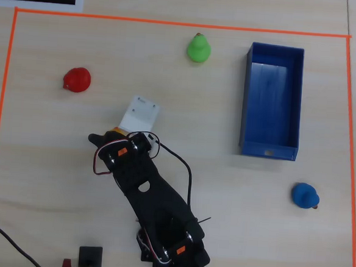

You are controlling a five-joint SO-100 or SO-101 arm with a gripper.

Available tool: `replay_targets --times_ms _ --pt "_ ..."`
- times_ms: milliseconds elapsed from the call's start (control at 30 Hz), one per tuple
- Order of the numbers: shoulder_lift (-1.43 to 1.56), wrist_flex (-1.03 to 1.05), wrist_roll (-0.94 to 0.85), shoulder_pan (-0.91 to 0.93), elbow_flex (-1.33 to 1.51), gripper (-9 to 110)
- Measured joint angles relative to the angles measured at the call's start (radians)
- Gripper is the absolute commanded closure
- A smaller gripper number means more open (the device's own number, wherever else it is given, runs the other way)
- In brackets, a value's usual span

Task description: Grasp yellow duck and put it into box.

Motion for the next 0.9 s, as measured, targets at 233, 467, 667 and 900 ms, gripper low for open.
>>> replay_targets --times_ms 233,467,667,900 --pt "-0.055 -0.115 0.008 -0.009 0.057 57" --pt "-0.094 -0.224 -0.008 0.0 0.098 57" --pt "-0.106 -0.311 -0.011 0.023 0.149 57" --pt "-0.115 -0.413 -0.035 0.049 0.23 58"
